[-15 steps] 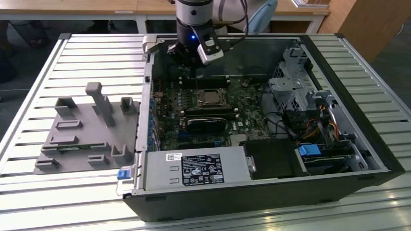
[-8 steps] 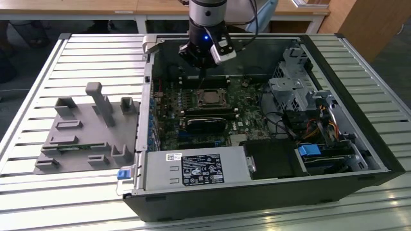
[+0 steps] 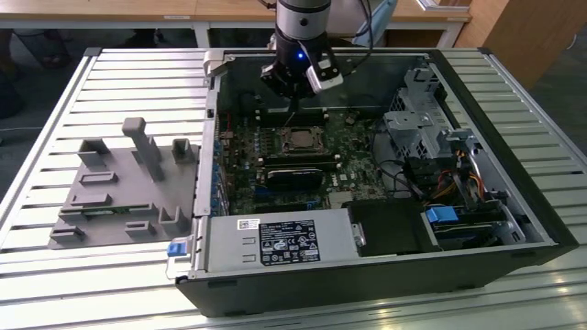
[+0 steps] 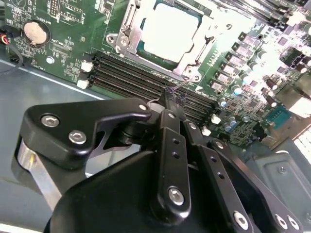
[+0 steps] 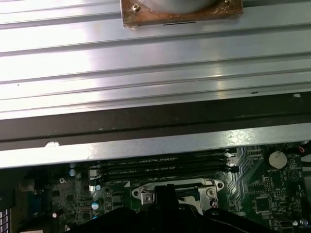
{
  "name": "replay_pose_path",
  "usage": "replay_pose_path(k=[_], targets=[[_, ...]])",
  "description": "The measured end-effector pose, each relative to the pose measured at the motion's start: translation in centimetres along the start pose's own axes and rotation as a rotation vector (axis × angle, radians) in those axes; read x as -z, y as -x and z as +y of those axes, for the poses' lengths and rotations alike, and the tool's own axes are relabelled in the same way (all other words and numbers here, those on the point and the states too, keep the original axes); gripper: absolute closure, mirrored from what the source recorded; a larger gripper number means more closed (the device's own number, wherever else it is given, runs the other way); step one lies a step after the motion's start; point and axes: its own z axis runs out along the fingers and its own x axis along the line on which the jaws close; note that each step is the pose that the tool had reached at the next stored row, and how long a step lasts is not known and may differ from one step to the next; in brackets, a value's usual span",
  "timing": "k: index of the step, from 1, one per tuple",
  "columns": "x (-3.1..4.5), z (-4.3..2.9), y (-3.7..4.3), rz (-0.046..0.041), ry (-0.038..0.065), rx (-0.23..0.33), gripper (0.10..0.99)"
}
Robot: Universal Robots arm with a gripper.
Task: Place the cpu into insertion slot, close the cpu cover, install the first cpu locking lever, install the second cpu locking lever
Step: 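Install the first cpu locking lever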
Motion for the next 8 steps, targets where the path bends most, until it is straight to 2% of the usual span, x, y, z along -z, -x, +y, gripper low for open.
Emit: replay_pose_path(k=[4,8], targets=[[-0.19,-0.02,0.00,-0.0015,0.014,0.012,0.980],[-0.48,-0.06,0.01,-0.0099,0.016,0.028,0.980]])
